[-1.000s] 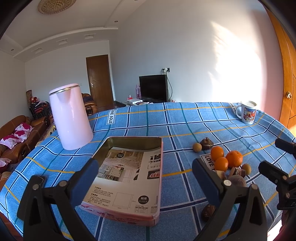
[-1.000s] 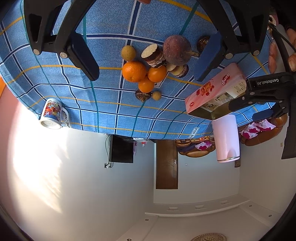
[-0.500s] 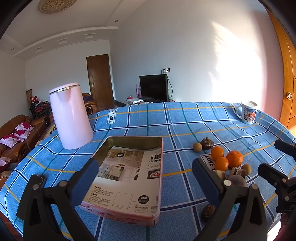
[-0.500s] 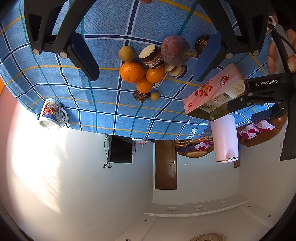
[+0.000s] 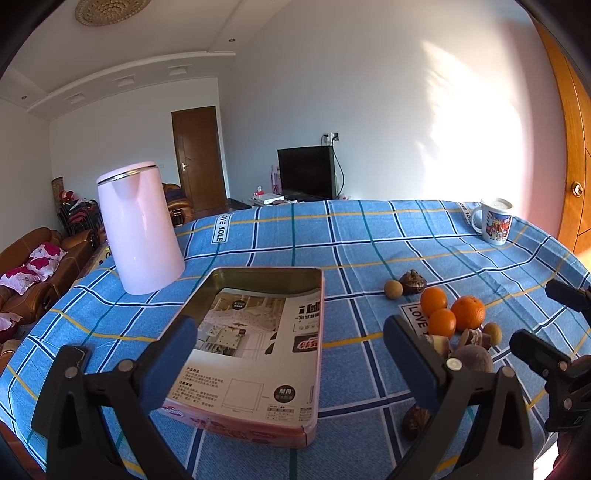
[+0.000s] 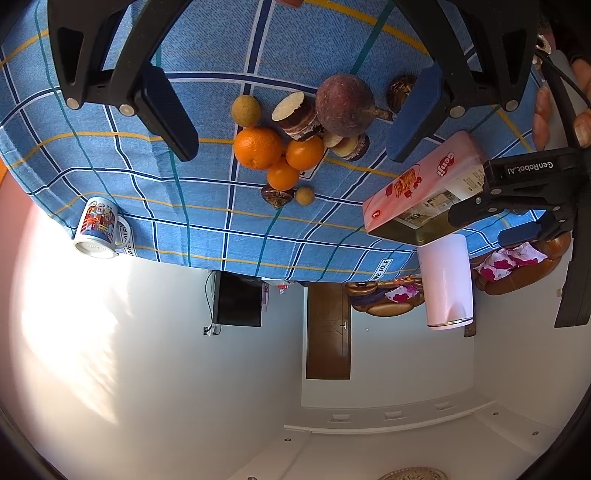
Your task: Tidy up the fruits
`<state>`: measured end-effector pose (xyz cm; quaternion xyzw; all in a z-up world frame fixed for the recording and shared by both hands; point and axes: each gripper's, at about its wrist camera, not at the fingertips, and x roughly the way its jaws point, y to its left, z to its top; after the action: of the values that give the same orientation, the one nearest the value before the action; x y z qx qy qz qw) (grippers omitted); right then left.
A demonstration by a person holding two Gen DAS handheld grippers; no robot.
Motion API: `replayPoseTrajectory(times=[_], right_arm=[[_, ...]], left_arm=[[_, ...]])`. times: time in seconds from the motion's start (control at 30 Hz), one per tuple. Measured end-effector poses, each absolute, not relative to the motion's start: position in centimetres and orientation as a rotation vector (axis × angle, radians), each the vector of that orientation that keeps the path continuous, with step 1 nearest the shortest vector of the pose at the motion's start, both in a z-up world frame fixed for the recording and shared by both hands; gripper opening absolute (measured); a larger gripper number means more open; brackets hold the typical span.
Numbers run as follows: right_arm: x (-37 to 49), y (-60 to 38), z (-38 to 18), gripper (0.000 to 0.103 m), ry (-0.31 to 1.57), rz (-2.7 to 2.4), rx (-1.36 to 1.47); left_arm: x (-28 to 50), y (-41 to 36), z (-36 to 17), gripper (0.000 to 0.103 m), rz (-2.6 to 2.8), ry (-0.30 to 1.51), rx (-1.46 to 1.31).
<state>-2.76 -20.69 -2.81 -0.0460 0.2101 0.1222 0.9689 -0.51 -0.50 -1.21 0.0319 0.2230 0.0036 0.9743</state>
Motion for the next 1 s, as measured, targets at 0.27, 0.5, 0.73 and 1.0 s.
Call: replayPoseTrajectory(times=[0.27,0.5,0.73,1.0], right_arm=[[-2.8,-19.7,-3.2,0.101,0.430,0.272,-0.116],[-2.5,-18.6,-4.3,0.086,0.464,0.308,-0.152],[-2.1,-17.3,-5.6,0.081,0.515,0.344,-0.204],[-2.3,-15.6,-6.7,0.060,0.566,0.447,-0.239]], left_arm=[[-0.6,-0.7,-1.6,0.103,0.004,0.457,0.063],[-0.9,-0.4,-2.3,0.103,-0.002,0.466,0.044],[-1.4,-0.6,-2.7,0.103,-0.038,0.471,0.032],[-1.9,-0.9,-2.7,0.101,-0.074,0.476,0.031]])
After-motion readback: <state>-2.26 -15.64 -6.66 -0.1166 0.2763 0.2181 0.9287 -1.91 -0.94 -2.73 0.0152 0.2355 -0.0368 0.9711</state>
